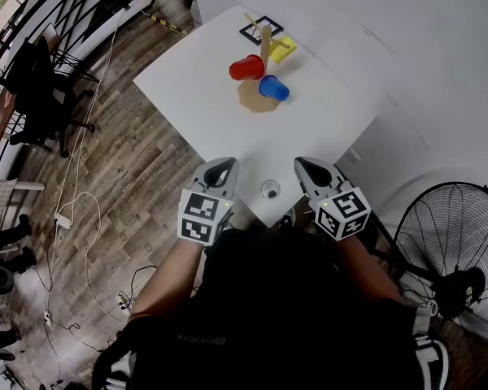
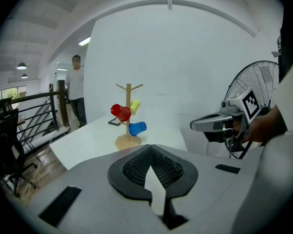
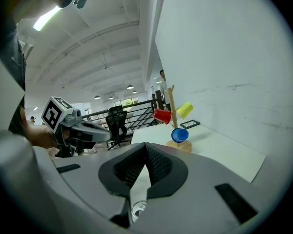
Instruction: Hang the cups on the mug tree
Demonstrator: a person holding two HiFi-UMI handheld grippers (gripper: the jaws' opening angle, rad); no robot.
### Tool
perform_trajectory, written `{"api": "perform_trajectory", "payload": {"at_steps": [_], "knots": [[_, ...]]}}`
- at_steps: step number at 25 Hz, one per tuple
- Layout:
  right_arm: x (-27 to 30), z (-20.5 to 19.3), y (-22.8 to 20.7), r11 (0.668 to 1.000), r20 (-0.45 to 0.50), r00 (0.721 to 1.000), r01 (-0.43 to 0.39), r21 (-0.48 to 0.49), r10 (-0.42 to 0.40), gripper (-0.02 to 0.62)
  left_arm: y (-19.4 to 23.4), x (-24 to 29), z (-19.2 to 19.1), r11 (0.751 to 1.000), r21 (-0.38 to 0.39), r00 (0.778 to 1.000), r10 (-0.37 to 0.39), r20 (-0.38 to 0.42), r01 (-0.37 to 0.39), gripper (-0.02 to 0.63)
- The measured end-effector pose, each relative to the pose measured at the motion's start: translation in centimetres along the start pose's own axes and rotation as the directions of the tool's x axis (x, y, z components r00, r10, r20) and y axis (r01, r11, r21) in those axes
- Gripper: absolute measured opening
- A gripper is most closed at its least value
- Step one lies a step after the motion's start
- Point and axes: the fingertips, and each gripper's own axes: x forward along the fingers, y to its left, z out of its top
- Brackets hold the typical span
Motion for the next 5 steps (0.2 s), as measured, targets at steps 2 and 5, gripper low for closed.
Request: {"api": "perform_trajectory", "payload": {"at_steps": [2,5], "knots": [[0.03,-0.09,0.0,1.0,-0.001,1.0,-0.002,0.002,0.002,0.008,0.0,0.03,-0.05,1.0,-0.001,1.0,0.0,0.0,0.0,0.017],[-0.02,-0.29,0.04,1.0,-0.003,1.0,-0.004,0.004,0.004,0.008,-0.06,0.02,-0.18,1.0,-0.003,1.0,0.001,0.002,-0.001,0.017]]}}
